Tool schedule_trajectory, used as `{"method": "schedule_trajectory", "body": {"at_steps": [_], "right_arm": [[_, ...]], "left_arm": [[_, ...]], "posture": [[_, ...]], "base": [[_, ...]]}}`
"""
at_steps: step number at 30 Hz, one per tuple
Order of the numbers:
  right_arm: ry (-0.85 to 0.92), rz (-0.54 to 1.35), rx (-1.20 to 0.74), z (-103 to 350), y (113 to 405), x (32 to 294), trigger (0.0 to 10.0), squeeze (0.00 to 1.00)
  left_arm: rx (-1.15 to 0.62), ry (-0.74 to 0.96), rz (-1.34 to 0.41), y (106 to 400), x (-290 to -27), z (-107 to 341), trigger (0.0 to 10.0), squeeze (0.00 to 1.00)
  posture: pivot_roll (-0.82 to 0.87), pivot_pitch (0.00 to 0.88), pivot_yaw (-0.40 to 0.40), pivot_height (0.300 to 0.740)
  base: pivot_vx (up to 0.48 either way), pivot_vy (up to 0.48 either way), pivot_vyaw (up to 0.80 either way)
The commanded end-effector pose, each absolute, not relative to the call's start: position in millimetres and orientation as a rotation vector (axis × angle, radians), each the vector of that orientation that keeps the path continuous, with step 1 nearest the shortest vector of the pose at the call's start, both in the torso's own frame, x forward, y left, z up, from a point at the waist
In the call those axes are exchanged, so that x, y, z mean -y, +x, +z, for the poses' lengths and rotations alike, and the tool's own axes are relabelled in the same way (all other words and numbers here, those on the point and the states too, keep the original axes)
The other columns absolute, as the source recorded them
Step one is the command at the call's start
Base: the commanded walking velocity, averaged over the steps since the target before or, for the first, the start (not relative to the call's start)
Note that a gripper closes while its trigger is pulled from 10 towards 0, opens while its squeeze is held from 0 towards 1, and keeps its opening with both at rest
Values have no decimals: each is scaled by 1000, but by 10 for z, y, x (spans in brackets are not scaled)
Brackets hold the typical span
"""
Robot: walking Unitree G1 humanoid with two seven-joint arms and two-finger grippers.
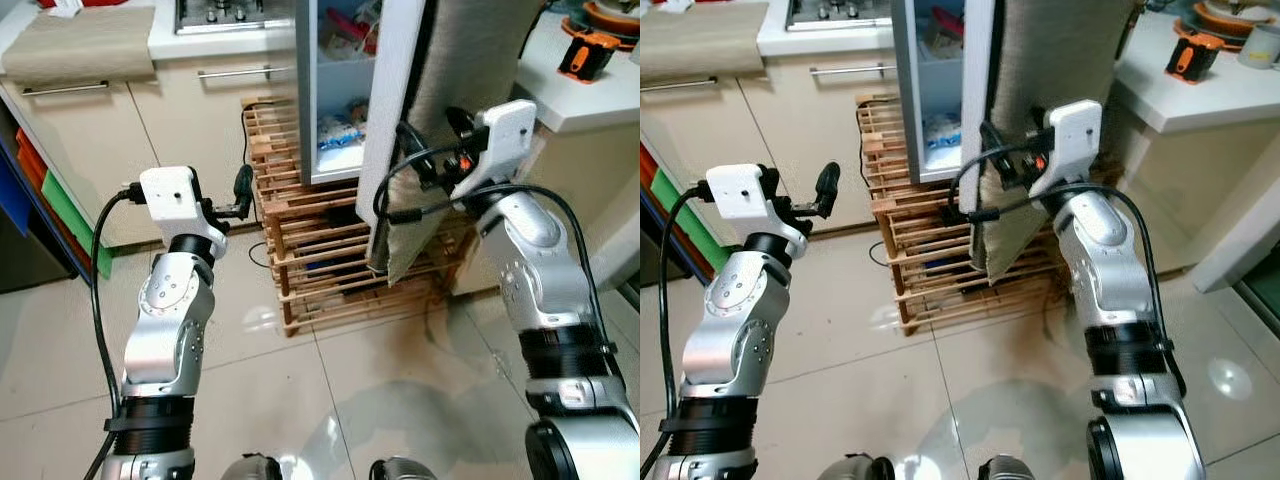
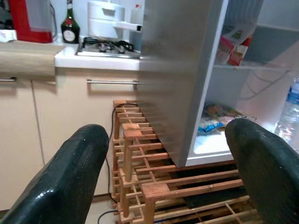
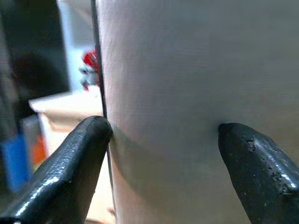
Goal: Restocking fridge
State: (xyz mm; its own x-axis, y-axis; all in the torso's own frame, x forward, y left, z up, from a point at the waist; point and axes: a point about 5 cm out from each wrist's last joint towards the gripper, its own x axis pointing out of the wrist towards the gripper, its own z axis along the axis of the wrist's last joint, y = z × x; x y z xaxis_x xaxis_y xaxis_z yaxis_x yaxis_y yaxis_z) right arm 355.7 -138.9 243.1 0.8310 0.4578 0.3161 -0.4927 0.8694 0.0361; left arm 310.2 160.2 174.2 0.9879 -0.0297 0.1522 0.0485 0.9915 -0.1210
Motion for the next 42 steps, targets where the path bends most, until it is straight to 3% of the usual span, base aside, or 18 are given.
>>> {"method": "schedule_trajectory", "body": {"at_steps": [1,5,12,21,23,25,32,42], "right_arm": [[181,535,321,2524,3565,1370,10000,0],[211,640,362,2742,3645,1073,10000,0],[195,658,379,2777,3631,985,10000,0],[113,428,316,2236,3307,1192,10000,0],[85,208,230,1865,3114,1463,10000,0],[80,162,211,1794,3054,1537,10000,0],[34,44,166,1654,2924,1777,10000,0],[-9,30,186,1712,3007,1783,10000,0]], "left_arm": [[157,-114,-48,3094,-1599,1777,10000,0],[151,-105,-73,3146,-1540,1789,10000,0],[167,-75,-97,3215,-1457,1855,10000,0],[231,-63,-119,3228,-1392,1962,10000,0],[234,-65,-118,3249,-1406,1974,10000,0],[228,-70,-111,3256,-1424,1965,10000,0],[200,-84,-92,3302,-1443,1904,10000,0],[193,-93,-76,3339,-1428,1873,10000,0]], "posture": [[-81,107,41,740],[-90,88,57,740],[-86,62,48,740],[-121,55,54,740],[-126,50,53,740],[-135,43,55,740],[-161,24,56,740],[-156,2,44,740]], "base": [[0,0,0],[0,0,0],[0,0,0],[0,0,0],[366,0,0],[386,281,0],[369,302,0],[200,403,0]]}}
